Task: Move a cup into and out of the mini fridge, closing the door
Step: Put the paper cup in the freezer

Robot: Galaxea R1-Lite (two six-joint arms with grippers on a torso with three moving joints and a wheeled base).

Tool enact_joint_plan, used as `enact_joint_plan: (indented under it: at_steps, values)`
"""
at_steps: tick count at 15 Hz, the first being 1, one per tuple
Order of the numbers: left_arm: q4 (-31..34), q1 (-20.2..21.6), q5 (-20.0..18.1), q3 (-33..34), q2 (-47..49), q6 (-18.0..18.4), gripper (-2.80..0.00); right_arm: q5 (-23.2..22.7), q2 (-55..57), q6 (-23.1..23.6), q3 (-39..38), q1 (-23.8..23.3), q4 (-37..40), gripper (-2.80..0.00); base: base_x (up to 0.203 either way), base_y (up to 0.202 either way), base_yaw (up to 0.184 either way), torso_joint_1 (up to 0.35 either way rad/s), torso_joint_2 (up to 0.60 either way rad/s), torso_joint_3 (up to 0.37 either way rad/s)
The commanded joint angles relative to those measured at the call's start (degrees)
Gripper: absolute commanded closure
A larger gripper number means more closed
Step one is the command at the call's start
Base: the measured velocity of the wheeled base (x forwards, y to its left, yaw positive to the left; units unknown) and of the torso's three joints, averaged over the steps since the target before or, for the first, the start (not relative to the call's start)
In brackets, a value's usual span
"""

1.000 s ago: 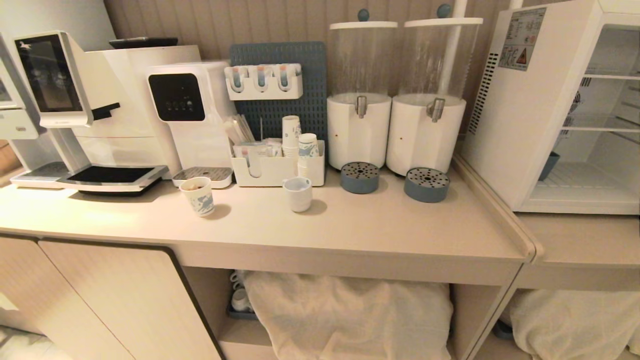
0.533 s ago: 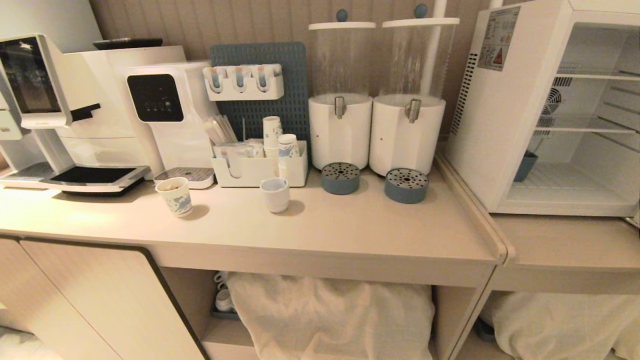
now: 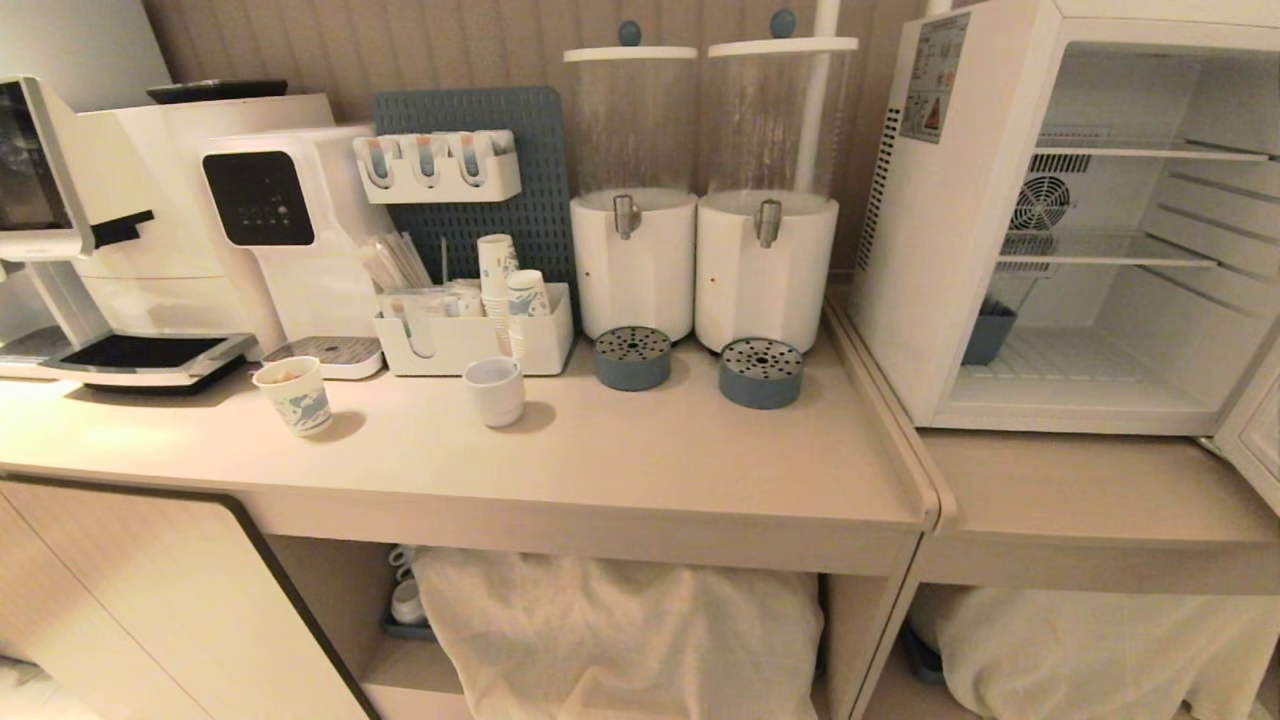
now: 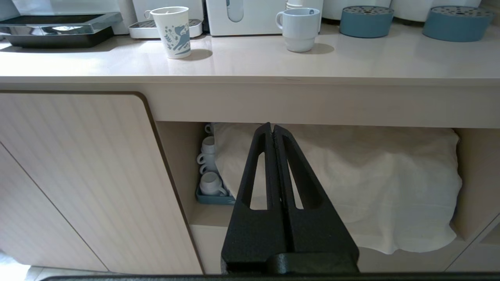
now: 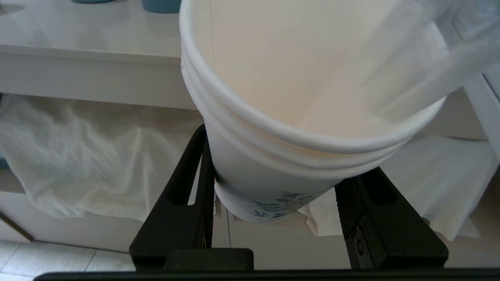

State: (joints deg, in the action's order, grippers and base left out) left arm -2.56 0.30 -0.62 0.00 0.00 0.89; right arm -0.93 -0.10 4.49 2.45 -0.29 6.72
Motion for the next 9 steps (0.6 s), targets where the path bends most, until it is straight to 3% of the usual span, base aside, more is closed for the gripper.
enact_joint_plan:
  at_steps: [1, 4, 7, 9]
  values:
    - [-0.1, 0.0, 0.0, 1.1, 0.0, 0.1, 0.0, -0.2, -0.1, 0.7, 0.0, 0.0, -0.2, 0.0, 0.0, 0.0, 0.0, 0.0, 0.0, 0.0]
    - [-0.2, 0.0, 0.0, 1.1, 0.0, 0.0, 0.0, -3.8, 0.3, -3.7, 6.8, 0.0, -0.3, 0.0, 0.0, 0.0, 0.0, 0.0, 0.0, 0.0]
    - [-0.1, 0.0, -0.1, 1.1, 0.0, 0.1, 0.0, -16.5, 7.8, -9.0, 26.3, -0.3, 8.7, 0.0, 0.0, 0.0, 0.0, 0.0, 0.0, 0.0]
    - [-0.1, 0.0, 0.0, 1.1, 0.0, 0.0, 0.0, -23.6, 20.1, -12.2, 32.3, -1.9, 9.5, 0.0, 0.0, 0.0, 0.0, 0.0, 0.0, 0.0]
